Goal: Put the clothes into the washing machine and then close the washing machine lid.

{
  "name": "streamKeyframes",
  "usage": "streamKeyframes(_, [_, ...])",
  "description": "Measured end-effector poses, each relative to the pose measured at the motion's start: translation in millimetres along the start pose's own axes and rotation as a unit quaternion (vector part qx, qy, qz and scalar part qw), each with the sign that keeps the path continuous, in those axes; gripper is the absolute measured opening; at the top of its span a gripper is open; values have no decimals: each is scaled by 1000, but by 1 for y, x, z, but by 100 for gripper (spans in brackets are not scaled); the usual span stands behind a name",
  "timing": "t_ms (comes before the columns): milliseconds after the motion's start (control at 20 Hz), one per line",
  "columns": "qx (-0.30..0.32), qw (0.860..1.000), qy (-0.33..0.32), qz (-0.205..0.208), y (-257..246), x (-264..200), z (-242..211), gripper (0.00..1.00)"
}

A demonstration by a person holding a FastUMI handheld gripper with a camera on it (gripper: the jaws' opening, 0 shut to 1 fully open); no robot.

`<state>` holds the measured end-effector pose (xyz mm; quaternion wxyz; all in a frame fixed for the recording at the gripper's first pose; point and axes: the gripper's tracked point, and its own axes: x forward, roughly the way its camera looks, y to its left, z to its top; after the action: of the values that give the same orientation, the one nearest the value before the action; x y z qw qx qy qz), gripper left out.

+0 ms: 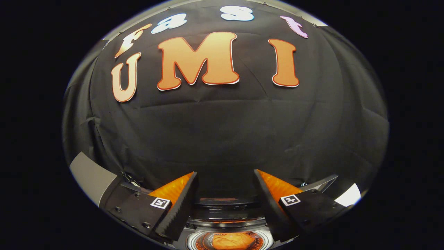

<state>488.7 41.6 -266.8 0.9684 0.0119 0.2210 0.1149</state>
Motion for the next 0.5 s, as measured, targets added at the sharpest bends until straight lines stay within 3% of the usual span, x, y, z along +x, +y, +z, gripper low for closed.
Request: streamKeyframes(500, [-5,999,-33,-24,-3,-71,-29,100])
